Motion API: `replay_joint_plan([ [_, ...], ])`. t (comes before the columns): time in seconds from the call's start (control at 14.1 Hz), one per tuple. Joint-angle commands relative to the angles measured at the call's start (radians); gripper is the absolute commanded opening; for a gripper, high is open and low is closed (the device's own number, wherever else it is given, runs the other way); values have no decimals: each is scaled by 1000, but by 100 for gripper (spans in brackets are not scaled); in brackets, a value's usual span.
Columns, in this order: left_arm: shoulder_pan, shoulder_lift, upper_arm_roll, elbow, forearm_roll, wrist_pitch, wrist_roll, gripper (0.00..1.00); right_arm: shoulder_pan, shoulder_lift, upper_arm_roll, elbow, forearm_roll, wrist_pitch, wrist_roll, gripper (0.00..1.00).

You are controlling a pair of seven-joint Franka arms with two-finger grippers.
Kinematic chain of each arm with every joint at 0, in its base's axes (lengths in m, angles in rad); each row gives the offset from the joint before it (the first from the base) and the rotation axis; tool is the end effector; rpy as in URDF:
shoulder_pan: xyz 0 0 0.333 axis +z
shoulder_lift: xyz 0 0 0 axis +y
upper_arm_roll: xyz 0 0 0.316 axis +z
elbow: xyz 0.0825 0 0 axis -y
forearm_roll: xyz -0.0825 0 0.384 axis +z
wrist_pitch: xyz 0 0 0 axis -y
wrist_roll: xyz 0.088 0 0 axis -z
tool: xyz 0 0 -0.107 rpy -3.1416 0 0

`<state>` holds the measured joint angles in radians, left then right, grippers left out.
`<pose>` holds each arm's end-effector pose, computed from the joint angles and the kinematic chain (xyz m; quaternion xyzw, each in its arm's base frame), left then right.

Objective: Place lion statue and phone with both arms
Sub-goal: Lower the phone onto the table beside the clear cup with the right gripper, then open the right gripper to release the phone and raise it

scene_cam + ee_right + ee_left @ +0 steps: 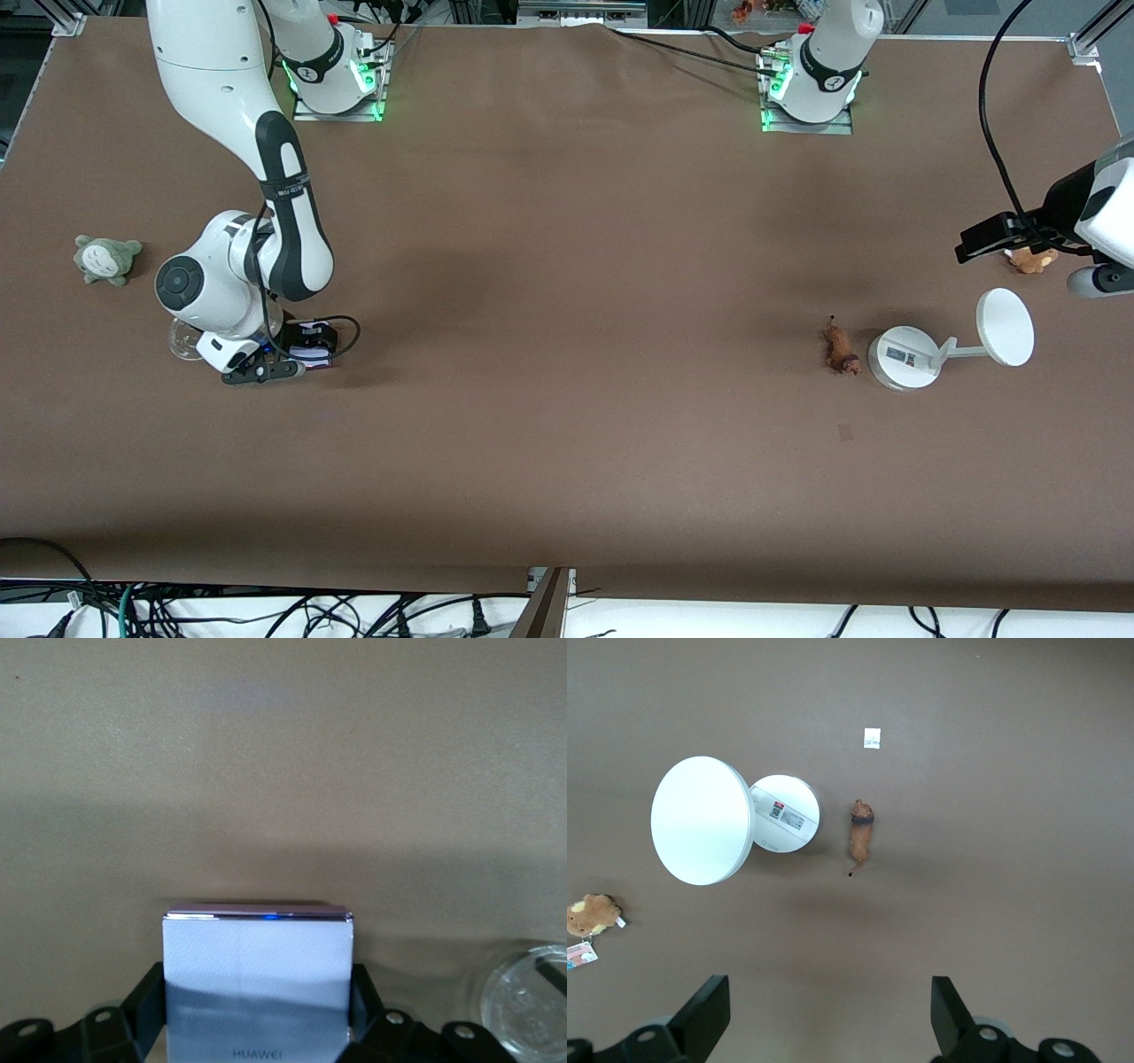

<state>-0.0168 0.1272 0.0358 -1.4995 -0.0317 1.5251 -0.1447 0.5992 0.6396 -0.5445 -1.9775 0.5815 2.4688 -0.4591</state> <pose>0.5866 0.0063 0.5816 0.9953 0.0817 -0.0515 0.0104 0.6039 0.0375 0.1790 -0.9976 -0.0671 -0.0033 0.0178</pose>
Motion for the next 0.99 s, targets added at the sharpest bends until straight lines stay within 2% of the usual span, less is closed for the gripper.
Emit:
replay_joint_plan([
  [0.0, 0, 15, 1, 35, -20, -25, 10, 100, -7, -12, 5, -6, 34, 12, -19, 87],
  [0.14, 0, 15, 1, 35, -20, -25, 8, 100, -6, -12, 5, -6, 34, 10, -19, 91],
  [0.21, 0, 15, 1, 35, -20, -25, 8, 100, -6, -14, 5, -6, 34, 7, -19, 96],
  [0.5, 0, 15, 1, 35, -20, -25, 10, 100, 4, -52, 0, 0, 34, -8, -22, 96],
  [0.78, 0, 19, 1, 35, -20, -25, 8, 100, 11, -130, -46, 37, 20, -201, 8, 96],
  [0.92, 0, 20, 1, 35, -20, -25, 8, 100, 19, -168, -89, 101, -41, -360, 63, 96],
])
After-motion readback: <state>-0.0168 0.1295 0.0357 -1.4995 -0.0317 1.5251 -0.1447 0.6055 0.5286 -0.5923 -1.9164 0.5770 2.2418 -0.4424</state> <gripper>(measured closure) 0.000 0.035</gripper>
